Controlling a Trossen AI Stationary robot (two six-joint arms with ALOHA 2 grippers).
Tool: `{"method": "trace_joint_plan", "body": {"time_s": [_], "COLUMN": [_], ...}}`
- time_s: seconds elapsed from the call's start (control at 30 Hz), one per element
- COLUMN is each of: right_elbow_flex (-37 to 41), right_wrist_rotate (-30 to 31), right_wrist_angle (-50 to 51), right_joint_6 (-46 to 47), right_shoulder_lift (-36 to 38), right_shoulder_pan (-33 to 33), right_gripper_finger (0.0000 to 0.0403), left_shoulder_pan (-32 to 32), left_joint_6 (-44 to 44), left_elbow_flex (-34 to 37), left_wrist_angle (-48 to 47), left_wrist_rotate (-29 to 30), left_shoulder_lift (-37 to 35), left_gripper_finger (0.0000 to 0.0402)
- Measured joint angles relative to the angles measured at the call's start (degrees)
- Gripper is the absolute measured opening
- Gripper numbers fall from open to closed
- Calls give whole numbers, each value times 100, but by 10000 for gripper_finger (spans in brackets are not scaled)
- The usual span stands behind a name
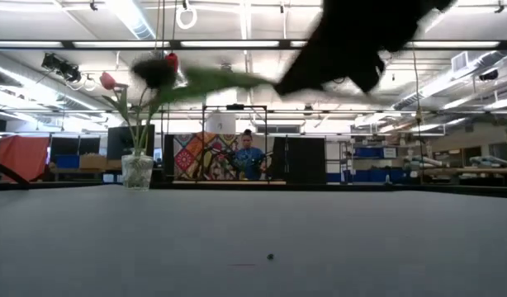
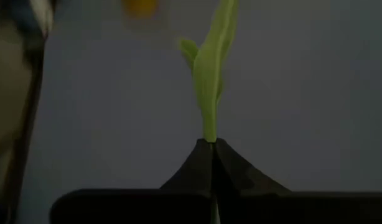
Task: Sort flowers into vase by color
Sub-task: Put the black tulip into the yellow vase
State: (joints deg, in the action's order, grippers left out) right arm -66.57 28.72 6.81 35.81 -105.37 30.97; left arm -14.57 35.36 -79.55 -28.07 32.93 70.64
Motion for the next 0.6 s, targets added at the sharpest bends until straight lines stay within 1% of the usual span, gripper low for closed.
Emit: {"method": "trace_joint_plan", "body": {"time_s": [0.07,0.27,0.33,0.43,0.53,0.6], "right_elbow_flex": [0,-9,-9,-15,-15,-15], "right_wrist_rotate": [340,1422,1794,2388,2742,2735], "right_wrist_angle": [59,92,84,68,-80,-307], "right_joint_6": [25,315,323,301,-161,-642], "right_shoulder_lift": [332,1263,1566,1942,2228,2353], "right_shoulder_pan": [-150,-607,-735,-940,-1170,-1331], "right_gripper_finger": [7,5,5,5,5,5], "left_shoulder_pan": [12,151,173,229,324,413], "left_joint_6": [24,-402,-439,-257,-17,72], "left_elbow_flex": [0,1,4,-2,-2,-2], "left_wrist_angle": [134,291,343,395,385,393], "left_wrist_rotate": [-94,-228,-209,-67,-46,-49], "left_shoulder_lift": [-35,-304,-392,-486,-431,-306], "left_gripper_finger": [219,219,219,219,219,219]}}
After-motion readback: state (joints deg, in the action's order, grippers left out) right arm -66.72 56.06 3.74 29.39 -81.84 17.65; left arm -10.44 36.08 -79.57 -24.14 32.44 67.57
